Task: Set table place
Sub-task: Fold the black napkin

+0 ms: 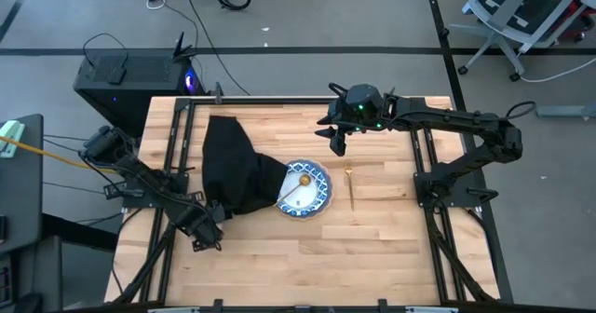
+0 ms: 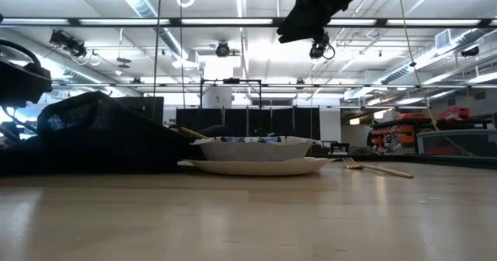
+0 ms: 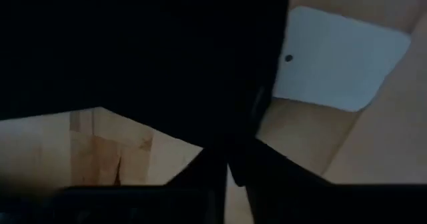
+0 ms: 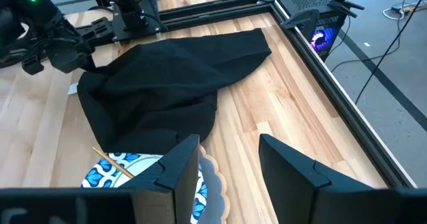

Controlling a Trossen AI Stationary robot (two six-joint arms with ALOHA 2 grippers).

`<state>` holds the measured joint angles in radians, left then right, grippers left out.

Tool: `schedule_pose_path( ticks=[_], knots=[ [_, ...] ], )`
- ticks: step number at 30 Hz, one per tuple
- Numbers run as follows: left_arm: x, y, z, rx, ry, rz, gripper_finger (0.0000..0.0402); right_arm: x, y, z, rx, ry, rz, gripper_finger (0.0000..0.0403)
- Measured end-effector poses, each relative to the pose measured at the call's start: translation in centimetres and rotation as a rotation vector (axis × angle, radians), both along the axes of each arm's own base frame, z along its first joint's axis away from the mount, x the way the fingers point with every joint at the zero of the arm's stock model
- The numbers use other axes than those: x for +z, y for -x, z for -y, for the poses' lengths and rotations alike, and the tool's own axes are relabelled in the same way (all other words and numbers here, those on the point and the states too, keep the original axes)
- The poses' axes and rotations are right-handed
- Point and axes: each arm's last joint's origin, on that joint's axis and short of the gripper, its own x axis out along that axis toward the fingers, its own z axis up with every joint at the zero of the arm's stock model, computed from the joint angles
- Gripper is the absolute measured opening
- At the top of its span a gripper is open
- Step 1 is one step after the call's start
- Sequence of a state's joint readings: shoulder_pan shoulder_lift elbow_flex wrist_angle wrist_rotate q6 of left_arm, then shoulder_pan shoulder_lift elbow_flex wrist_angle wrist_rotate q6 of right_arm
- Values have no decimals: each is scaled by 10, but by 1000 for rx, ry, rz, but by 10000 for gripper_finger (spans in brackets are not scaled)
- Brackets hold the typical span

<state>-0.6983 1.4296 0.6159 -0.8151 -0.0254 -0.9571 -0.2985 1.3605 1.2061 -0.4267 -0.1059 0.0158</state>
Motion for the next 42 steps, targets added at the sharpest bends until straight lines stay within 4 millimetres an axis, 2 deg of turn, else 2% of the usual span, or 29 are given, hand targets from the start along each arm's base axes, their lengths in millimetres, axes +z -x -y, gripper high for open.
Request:
schedule_pose_path(
  ticks=[3,7,12,18,24,27,31,42],
  knots=[
    [0,0,0,16,17,-11,11,0,0,0,0,0,0,163],
    [8,-5,4,90,34,-31,15,0,0,0,1,0,0,163],
    [33,-14,11,118,57,-11,9,0,0,0,9,13,-1,163],
    [79,-17,14,203,13,-31,7,0,0,0,17,9,0,163],
    [137,-10,6,279,-91,-43,6,-1,-3,-6,57,-1,3,163],
    [157,-7,3,318,-94,-23,7,-6,-9,-8,82,-15,-8,163],
    [167,-6,0,361,-74,31,6,-18,-23,-10,124,-81,-8,163],
    [168,-6,-1,398,-89,59,6,-67,-63,-15,214,-273,-64,163]
  ],
)
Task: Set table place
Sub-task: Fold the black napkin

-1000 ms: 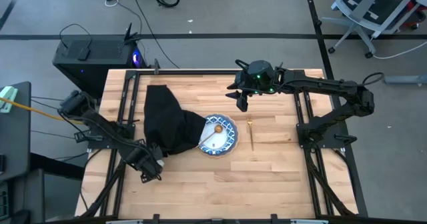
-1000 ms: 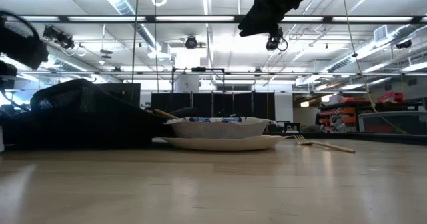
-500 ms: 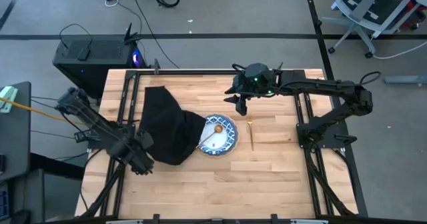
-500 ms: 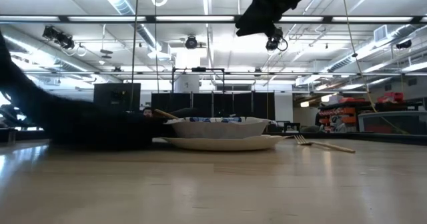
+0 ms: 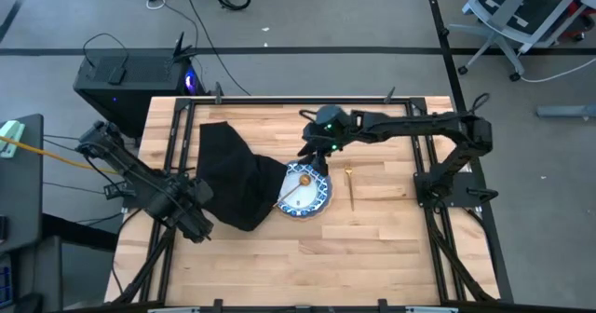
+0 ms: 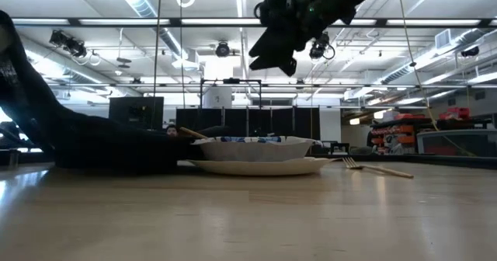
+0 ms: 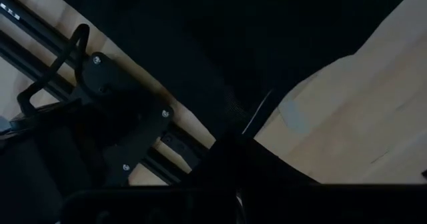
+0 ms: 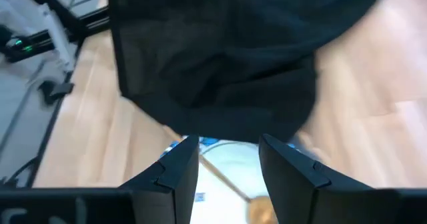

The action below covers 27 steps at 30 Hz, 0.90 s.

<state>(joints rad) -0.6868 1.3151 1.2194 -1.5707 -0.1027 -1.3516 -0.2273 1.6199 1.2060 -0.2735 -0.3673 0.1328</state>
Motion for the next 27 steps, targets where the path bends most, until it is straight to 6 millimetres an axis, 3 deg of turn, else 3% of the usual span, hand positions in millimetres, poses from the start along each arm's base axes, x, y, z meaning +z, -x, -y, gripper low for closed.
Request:
schedule_pose_path(
  ticks=[11,17,21,27],
  knots=[
    [0,0,0,17,-2,3,6,-42,-35,4,13,-71,-50,163],
    [0,0,0,17,-2,3,7,-48,-65,14,20,-108,-75,163],
    [0,0,0,18,-3,4,6,-55,-71,24,-16,-220,-197,163],
    [0,-1,-1,22,-28,27,7,-57,-85,38,-81,-261,-208,163]
  ],
)
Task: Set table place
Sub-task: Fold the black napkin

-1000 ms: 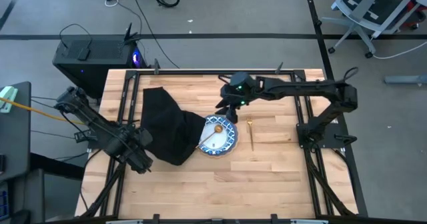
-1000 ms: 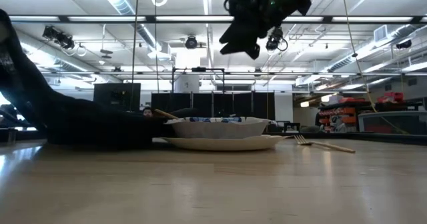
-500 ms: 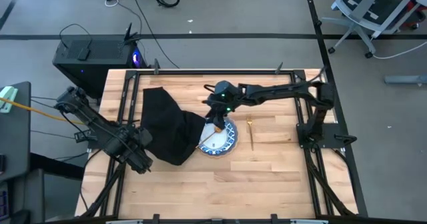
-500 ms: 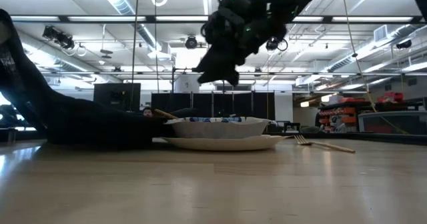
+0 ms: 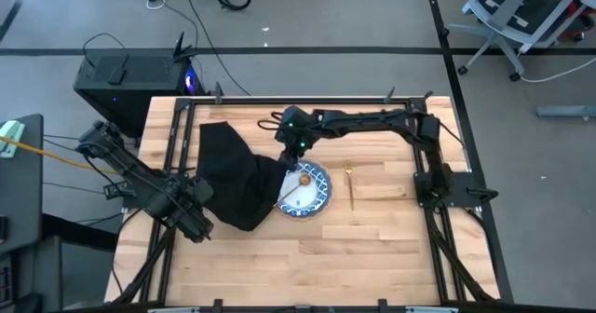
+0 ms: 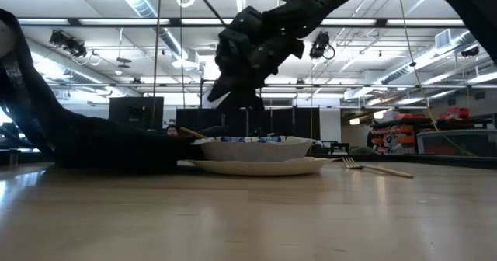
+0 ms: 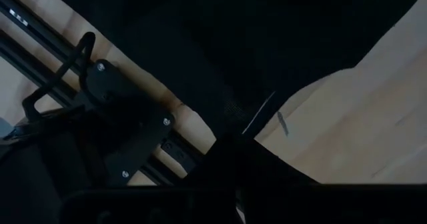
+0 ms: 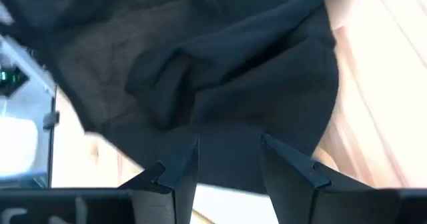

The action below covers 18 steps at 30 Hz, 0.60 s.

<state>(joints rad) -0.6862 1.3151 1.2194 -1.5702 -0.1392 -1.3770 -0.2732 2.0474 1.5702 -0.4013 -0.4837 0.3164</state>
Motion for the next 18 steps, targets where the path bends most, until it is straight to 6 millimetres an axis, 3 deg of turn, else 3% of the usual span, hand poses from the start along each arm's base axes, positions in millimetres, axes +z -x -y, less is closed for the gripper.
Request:
schedule_pose_path(
  ticks=[8,18],
  knots=[
    [0,0,0,-1,-5,6,7,-23,-11,10,-71,-67,-97,163],
    [0,0,0,-1,-4,6,8,-27,-9,8,-81,-107,-138,163]
  ],
)
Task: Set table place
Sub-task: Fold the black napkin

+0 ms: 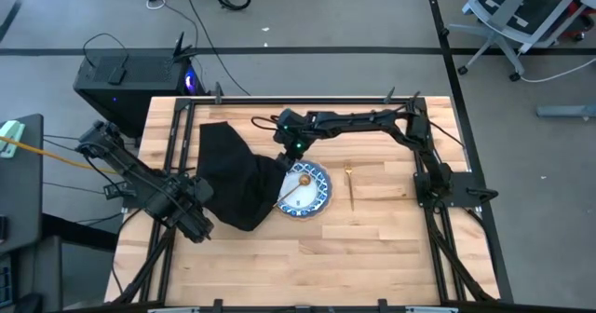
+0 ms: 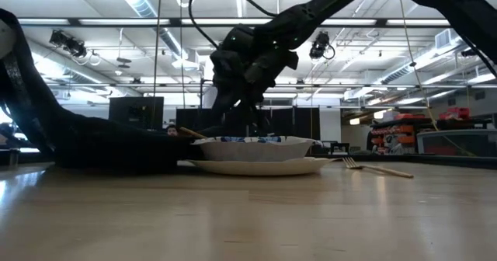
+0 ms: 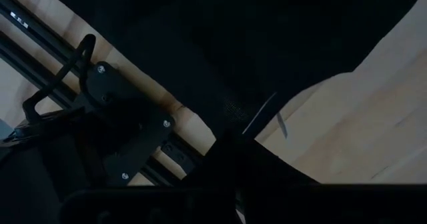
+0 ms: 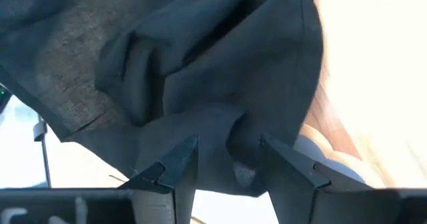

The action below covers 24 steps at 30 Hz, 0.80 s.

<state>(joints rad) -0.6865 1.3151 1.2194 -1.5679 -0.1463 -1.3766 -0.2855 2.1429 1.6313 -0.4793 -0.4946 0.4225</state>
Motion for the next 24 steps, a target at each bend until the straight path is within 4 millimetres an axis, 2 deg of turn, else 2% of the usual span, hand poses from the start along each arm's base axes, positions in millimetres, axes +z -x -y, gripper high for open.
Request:
schedule_pose_path(
  ticks=[6,17,24],
  knots=[
    [0,0,0,-1,0,0,6,-10,-1,-3,18,-17,-29,163],
    [0,0,0,-1,-1,-1,6,-5,-2,-14,153,-11,35,161],
    [0,0,0,-1,-3,1,6,-7,-6,-24,174,89,28,119]
  ],
)
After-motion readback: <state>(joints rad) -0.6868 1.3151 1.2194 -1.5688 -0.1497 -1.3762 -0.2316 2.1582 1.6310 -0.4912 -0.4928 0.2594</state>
